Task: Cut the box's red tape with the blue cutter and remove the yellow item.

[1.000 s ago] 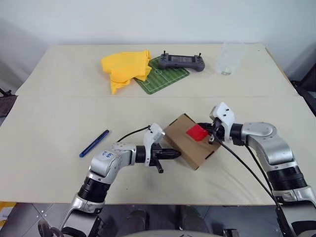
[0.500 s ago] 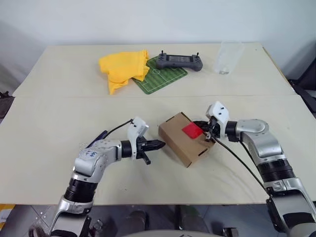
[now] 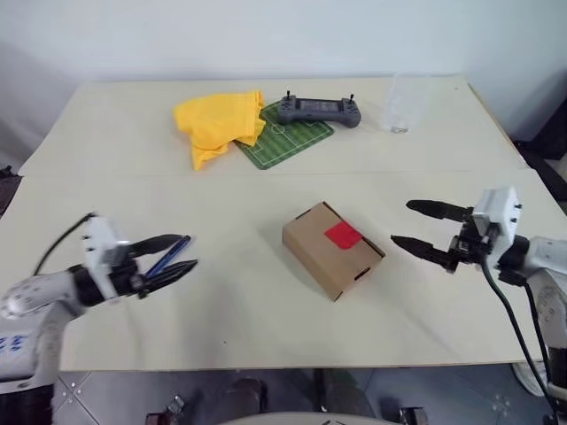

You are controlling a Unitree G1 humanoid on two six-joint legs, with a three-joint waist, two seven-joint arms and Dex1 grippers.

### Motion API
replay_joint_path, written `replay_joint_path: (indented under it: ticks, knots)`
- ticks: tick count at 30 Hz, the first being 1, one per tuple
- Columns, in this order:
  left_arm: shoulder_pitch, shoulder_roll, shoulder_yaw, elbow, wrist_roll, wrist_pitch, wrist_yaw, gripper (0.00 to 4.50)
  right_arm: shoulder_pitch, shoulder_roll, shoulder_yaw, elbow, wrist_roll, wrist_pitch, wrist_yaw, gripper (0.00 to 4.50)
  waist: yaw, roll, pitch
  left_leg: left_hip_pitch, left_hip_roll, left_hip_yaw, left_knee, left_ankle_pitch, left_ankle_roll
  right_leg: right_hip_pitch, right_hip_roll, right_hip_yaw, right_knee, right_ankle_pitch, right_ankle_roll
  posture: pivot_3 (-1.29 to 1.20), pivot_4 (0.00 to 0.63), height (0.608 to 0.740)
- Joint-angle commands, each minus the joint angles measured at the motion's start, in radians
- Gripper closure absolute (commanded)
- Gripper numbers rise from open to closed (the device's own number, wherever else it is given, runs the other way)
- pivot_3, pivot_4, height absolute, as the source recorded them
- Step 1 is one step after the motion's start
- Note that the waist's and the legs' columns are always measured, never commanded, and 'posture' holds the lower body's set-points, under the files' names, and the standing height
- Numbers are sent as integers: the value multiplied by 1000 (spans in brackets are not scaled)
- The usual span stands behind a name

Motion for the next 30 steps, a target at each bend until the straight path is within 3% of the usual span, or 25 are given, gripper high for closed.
replay_joint_path:
  ticks: [1, 5, 8, 13, 16, 22, 30]
  knots:
    - [69, 93, 172, 193, 23, -73, -12, 34, 89, 44, -89, -171, 131, -38, 20, 0, 6, -2, 0, 0, 1, -1, 0, 0, 0, 0, 1, -1, 0, 0, 0, 0, 150, 740]
    - [194, 159, 189, 337, 61, -110, -87, 6, 152, 41, -122, -274, 212, -21, 27, 0, -1, 3, 0, 5, 0, 4, 0, -3, 5, 6, -1, 3, -5, 2, 2, 0, 150, 740]
    - [181, 186, 196, 451, 82, -165, -79, 6, 152, 65, -116, -302, 220, -49, 3, 0, 9, 0, 0, 16, 0, 3, -1, -11, 13, 20, -1, 2, -10, 2, 2, 0, 150, 740]
    - [202, 211, 140, 453, 109, -224, -148, 6, 111, 74, -59, -341, 189, -134, 28, 0, 17, -2, 0, 17, 1, 0, -1, -12, 12, 25, -2, 1, -14, 2, 2, 0, 150, 740]
    - [155, 202, 100, 360, 87, -234, -160, 6, 70, 80, -26, -377, 201, -127, -24, 0, 17, -2, 0, 17, 2, -4, -1, -11, 8, 26, -2, 1, -15, 1, 0, 0, 150, 740]
    - [-88, 154, -162, 258, 151, -187, -83, 6, 56, 67, -12, -323, 161, -159, -15, 0, 18, -1, 0, 17, 1, -7, -1, -11, 5, 27, -1, -1, -16, 1, 0, 0, 150, 740]
    - [-113, 139, -317, 227, 266, -183, 12, 6, 106, 51, -45, -368, 167, -140, -64, 0, -12, -1, 0, 14, 5, 3, -3, -12, 6, 18, 2, -1, -10, 1, 0, 0, 150, 740]
